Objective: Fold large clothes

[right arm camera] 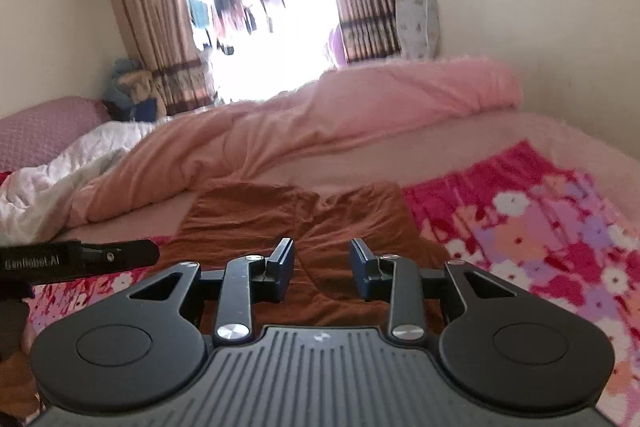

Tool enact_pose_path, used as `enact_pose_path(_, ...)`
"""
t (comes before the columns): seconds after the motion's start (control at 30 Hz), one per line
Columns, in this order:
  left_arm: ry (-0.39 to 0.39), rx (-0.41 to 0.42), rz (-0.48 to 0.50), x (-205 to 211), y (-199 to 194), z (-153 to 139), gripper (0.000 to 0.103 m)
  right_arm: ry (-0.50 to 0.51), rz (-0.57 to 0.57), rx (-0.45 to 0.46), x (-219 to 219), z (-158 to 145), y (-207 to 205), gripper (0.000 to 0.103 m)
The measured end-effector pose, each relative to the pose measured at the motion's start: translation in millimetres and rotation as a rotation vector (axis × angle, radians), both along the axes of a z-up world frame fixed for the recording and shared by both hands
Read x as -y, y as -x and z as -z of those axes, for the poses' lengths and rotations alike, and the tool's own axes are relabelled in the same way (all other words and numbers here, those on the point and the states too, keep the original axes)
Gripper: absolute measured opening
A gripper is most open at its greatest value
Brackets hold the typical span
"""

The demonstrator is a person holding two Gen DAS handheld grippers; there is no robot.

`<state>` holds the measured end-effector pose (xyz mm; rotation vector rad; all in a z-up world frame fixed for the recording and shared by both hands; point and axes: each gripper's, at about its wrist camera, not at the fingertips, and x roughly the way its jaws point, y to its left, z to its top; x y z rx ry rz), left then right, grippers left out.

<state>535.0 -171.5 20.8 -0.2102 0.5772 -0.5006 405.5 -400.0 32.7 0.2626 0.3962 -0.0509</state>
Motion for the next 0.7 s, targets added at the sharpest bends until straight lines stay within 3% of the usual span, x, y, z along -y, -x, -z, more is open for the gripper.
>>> enact_pose_path(0.13,-0.008,-0.027,0.008,7,-12,20,0.056,-0.02,0.05,-0.105,12,24,-28,0.038)
enact_pose_path(0.3,0.047,-0.091,0.019,2,-27,40,0.056,-0.048,0.066,-0.156,25,53,-32,0.02)
enact_pose_path(0.5,-0.003,-0.03,0.005,10,-8,29,0.055,-0.116,0.059,-0.15,33,54,-21,0.02)
enact_pose_path(0.6,0.055,-0.004,0.042,-4,17,10,0.055,-0.109,0.069,-0.088,32,36,-1,0.026)
enact_pose_path(0.7,0.045,0.034,0.061,-15,54,1,0.055,-0.085,0.03,-0.019,27,20,29,0.029)
